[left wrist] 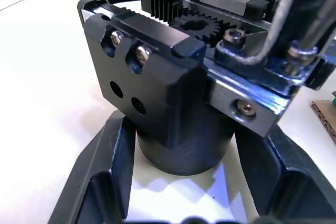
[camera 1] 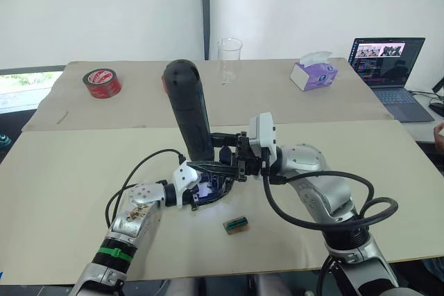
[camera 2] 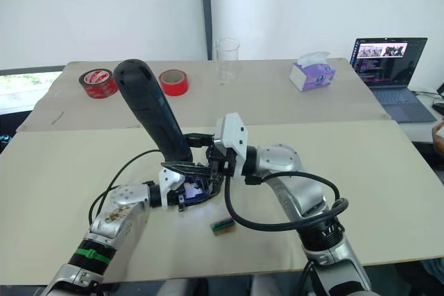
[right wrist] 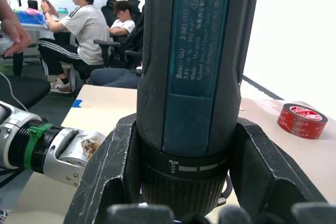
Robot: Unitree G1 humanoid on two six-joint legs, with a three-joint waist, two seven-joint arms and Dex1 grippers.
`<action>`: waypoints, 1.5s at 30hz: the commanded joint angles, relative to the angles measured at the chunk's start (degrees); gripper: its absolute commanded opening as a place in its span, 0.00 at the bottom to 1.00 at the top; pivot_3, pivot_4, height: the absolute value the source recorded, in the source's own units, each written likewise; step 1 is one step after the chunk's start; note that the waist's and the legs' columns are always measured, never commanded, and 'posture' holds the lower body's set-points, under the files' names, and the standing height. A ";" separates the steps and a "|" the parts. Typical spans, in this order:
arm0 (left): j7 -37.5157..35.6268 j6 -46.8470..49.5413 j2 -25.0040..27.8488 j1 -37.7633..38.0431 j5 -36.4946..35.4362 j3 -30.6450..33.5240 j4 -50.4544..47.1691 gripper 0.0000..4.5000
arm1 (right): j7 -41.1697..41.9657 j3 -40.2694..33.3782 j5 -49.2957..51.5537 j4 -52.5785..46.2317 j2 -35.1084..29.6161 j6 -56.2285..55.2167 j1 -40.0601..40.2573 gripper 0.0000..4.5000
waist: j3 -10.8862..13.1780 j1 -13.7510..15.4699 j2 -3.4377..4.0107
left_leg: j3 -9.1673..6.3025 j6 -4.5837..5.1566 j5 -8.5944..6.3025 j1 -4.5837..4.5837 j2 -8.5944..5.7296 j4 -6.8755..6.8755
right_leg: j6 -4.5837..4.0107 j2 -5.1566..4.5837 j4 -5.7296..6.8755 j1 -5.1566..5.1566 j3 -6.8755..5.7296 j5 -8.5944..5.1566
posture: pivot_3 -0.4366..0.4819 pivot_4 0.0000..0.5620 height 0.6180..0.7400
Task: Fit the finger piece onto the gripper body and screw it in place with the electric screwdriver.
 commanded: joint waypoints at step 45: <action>-0.02 0.20 4.93 7.75 -2.16 3.84 -1.79 0.99 | 3.06 -23.82 33.57 -5.19 -15.32 20.94 -15.86 0.43 | 0.05 -0.45 0.00 | -0.02 -0.01 0.00 -0.20 0.04 -0.35 | -0.02 -0.53 -0.07 -0.34 0.02 -0.01 | 0.48 0.27 1.00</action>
